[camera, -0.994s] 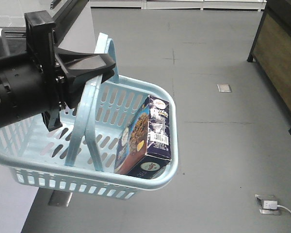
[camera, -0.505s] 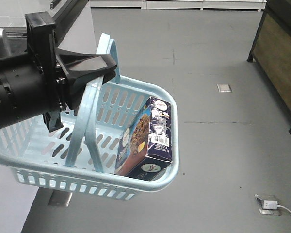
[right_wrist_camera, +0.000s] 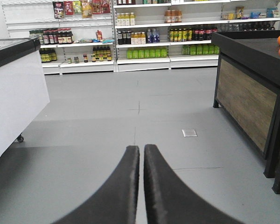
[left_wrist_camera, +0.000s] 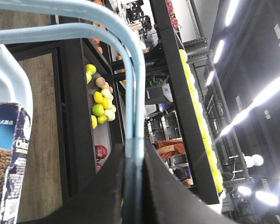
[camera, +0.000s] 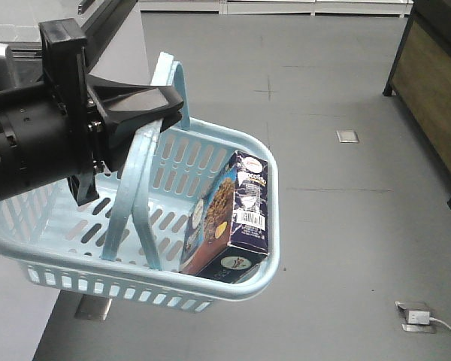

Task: Left arm holds basket, right arm returns cookies
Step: 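Hold the basket steady in front of the robot with the left gripper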

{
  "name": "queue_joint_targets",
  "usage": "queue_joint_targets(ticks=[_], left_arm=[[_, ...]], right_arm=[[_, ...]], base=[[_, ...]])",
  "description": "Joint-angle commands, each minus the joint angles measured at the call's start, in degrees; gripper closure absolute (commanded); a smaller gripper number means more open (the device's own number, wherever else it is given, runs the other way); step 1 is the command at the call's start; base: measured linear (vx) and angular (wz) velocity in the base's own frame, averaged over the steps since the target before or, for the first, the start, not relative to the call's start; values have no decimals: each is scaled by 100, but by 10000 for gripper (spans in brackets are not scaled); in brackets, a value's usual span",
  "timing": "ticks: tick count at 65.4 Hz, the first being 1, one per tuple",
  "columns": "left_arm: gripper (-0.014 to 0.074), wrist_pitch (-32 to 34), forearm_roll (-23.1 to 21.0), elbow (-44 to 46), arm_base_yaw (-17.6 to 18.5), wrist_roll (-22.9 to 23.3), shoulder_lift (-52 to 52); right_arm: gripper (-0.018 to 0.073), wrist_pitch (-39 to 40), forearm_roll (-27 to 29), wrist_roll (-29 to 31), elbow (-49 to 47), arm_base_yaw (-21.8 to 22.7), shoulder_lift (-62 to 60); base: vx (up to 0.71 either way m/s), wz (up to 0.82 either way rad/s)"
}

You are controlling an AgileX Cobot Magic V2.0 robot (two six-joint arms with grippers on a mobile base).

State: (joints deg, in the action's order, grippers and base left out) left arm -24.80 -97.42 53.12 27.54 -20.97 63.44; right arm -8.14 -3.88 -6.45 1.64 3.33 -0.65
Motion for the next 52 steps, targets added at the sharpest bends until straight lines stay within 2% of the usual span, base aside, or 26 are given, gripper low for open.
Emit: queue_joint_targets(ticks=[1,41,52], left_arm=[[601,-173,-472,257,45,-25,-186],[601,-34,-472,257,45,138,-451],[601,238,-472,257,45,138,-431]], right_arm=[[562,432,-56,21,101,3,-73],[562,432,-56,21,101,3,-73],[562,432,-56,21,101,3,-73]], base=[[0,0],[0,0],[0,0]])
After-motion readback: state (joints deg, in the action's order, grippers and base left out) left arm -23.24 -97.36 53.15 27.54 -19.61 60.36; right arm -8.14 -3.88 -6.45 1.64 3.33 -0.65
